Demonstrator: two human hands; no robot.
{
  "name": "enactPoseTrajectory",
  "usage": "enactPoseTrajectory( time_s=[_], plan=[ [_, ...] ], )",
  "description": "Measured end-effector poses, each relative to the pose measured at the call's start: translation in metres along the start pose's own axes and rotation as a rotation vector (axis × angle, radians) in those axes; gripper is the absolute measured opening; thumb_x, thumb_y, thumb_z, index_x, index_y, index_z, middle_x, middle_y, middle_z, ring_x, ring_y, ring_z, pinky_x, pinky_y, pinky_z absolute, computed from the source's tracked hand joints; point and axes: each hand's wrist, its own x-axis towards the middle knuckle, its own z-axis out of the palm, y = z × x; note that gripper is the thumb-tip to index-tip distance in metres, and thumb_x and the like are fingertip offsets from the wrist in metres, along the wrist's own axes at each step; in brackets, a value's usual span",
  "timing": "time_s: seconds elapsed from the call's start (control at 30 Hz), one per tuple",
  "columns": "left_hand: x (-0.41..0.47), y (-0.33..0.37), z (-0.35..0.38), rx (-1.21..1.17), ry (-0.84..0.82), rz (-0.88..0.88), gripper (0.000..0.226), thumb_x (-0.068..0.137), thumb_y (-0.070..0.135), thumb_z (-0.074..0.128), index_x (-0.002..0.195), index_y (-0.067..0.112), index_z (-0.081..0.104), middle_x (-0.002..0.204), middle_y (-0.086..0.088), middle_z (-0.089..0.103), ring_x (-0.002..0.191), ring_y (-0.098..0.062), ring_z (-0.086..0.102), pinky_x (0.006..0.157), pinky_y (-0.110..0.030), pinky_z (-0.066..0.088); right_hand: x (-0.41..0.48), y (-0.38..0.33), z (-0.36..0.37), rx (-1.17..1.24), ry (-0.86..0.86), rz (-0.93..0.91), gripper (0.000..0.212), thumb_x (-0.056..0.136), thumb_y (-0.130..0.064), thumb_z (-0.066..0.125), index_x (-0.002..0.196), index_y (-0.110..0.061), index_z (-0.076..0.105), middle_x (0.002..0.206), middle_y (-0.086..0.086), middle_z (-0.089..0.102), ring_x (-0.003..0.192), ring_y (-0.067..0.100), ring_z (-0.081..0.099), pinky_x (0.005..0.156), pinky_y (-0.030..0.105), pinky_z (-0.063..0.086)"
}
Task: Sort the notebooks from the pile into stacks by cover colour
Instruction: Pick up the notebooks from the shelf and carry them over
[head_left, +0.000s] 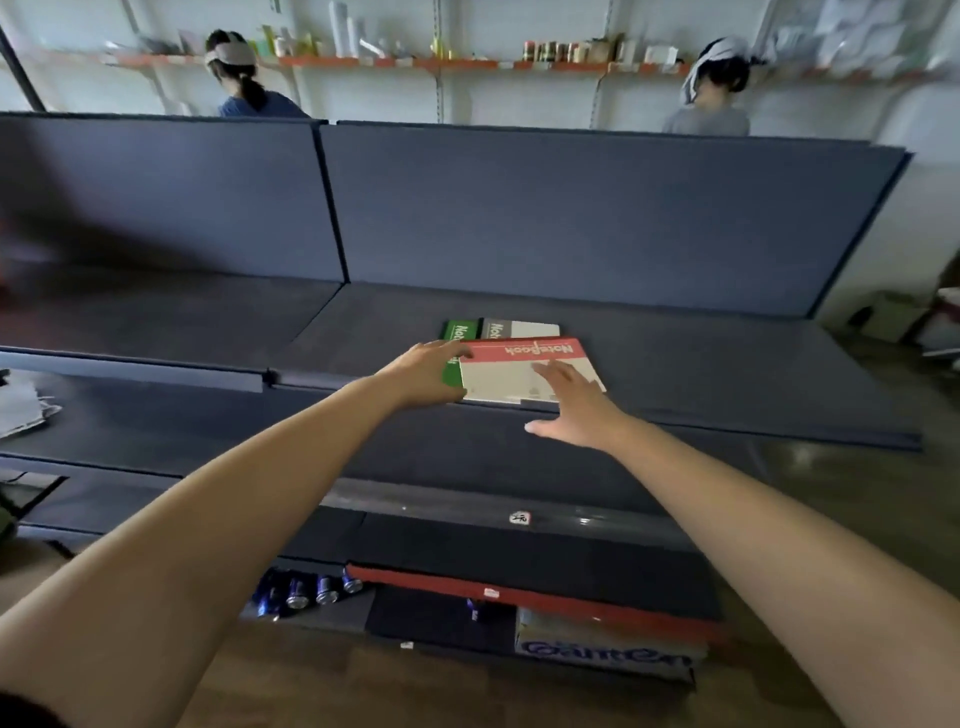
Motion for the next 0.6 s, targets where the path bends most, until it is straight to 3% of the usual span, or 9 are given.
enactPoseTrajectory(
  time_s=[0.37, 0.6],
  plan=[
    [0.058, -0.018, 0.042, 0.085, -0.140, 0.179, 0.066, 0.083, 0.040, 0.067, 0.142, 0.028, 0.038, 0.149, 0.002, 0.036, 0.138, -0.024, 0.026, 0.112, -0.045, 0.028, 0.038, -0.007, 0.032, 0.010, 0.208, 0.140, 0.070, 0.082, -0.052, 0.065, 0.140, -0.021, 0.041, 0.146, -0.001, 0.040, 0.137, 0.020, 0.034, 0.115, 0.046, 0.022],
    [0.084, -0.051, 0.056, 0.047, -0.107, 0.352, 0.068, 0.084, 0.046, 0.065, 0.143, 0.027, 0.039, 0.153, 0.005, 0.030, 0.144, -0.019, 0.015, 0.118, -0.039, 0.014, 0.062, -0.022, 0.054, -0.027, 0.266, 0.208, 0.072, 0.080, -0.059, 0.063, 0.140, -0.025, 0.044, 0.150, -0.004, 0.035, 0.141, 0.014, 0.026, 0.117, 0.039, 0.018]
  ],
)
